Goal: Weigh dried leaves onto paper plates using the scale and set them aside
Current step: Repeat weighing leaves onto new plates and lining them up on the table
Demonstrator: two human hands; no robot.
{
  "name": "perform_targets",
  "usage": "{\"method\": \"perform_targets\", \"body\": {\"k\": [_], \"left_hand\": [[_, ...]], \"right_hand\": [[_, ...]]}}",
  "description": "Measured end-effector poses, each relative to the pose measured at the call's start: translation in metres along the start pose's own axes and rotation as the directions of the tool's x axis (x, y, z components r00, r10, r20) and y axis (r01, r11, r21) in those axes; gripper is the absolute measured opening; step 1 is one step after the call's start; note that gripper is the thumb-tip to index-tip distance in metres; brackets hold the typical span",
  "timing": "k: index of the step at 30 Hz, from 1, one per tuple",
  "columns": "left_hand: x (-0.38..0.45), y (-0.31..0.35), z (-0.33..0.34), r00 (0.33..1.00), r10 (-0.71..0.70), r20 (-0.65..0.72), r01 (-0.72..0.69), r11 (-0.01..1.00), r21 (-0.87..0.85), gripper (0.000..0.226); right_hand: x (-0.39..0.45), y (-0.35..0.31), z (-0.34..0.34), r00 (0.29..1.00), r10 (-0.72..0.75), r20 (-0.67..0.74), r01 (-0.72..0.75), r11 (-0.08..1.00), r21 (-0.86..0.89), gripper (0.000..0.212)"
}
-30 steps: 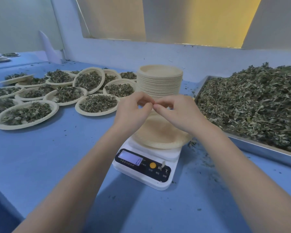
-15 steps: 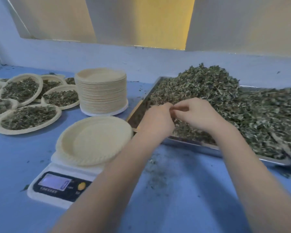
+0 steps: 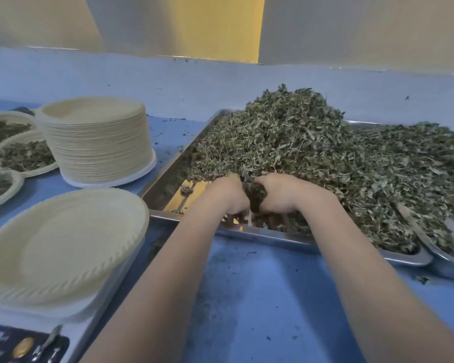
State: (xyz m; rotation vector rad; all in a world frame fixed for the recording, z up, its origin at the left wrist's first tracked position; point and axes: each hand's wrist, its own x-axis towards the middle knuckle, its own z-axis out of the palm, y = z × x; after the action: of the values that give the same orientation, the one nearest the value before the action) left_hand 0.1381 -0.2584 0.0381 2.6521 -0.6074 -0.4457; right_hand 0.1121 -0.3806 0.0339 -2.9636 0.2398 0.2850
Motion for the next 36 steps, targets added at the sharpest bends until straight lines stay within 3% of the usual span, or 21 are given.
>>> {"method": "perform_targets", "body": {"k": [4, 7, 9, 13, 17, 22, 25, 28, 30, 32, 36], "left_hand": [[0.002, -0.005, -0.004, 0.995, 0.098, -0.011, -0.097, 0.959, -0.265, 0.086], [0.004, -0.017, -0.01, 0.991, 0.052, -0.122, -0.078, 0.973, -0.216, 0.09], [0.005, -0.021, -0.012, 0.993, 0.024, -0.117, -0.045, 0.981, -0.187, 0.088], [0.004, -0.025, -0.01, 1.0, 0.018, 0.011, -0.015, 0.972, -0.234, 0.102], [0.004, -0.027, -0.01, 0.998, 0.044, 0.034, -0.038, 0.987, -0.158, 0.11], [0.005, -0.027, -0.007, 0.994, 0.091, 0.066, -0.082, 0.988, -0.133, 0.108], [0.005, -0.025, -0.004, 0.991, 0.106, 0.084, -0.095, 0.987, -0.131, 0.113], [0.006, -0.022, -0.004, 0.987, 0.124, 0.1, -0.113, 0.988, -0.107, 0.109], [0.005, -0.02, -0.005, 0.985, 0.136, 0.105, -0.129, 0.989, -0.07, 0.106], [0.004, -0.017, -0.004, 0.984, 0.142, 0.11, -0.138, 0.989, -0.045, 0.104], [0.006, -0.01, 0.001, 0.99, 0.14, 0.021, -0.14, 0.99, -0.013, 0.078]], "right_hand": [[-0.012, 0.005, -0.012, 0.996, -0.088, -0.035, 0.091, 0.989, 0.116, 0.066], [-0.001, 0.007, -0.017, 0.978, -0.051, -0.203, 0.067, 0.995, 0.072, 0.068], [0.015, 0.005, -0.018, 0.972, -0.035, -0.233, 0.034, 0.999, -0.01, 0.072], [0.04, -0.004, -0.014, 0.985, 0.035, -0.168, -0.054, 0.992, -0.11, 0.069], [0.036, -0.008, -0.013, 0.998, -0.051, -0.043, 0.04, 0.976, -0.212, 0.062], [0.003, 0.0, -0.033, 0.985, -0.166, 0.036, 0.157, 0.97, 0.184, 0.07], [-0.01, 0.007, -0.038, 0.997, -0.08, 0.024, 0.075, 0.983, 0.17, 0.063], [-0.013, 0.011, -0.031, 0.967, -0.025, 0.253, -0.023, 0.982, 0.188, 0.108], [-0.011, 0.007, -0.024, 0.959, -0.021, 0.283, -0.023, 0.988, 0.15, 0.115], [-0.005, 0.004, -0.018, 0.966, -0.053, 0.251, 0.017, 0.99, 0.142, 0.11], [0.002, -0.001, -0.009, 0.983, -0.142, 0.114, 0.087, 0.917, 0.388, 0.075]]}}
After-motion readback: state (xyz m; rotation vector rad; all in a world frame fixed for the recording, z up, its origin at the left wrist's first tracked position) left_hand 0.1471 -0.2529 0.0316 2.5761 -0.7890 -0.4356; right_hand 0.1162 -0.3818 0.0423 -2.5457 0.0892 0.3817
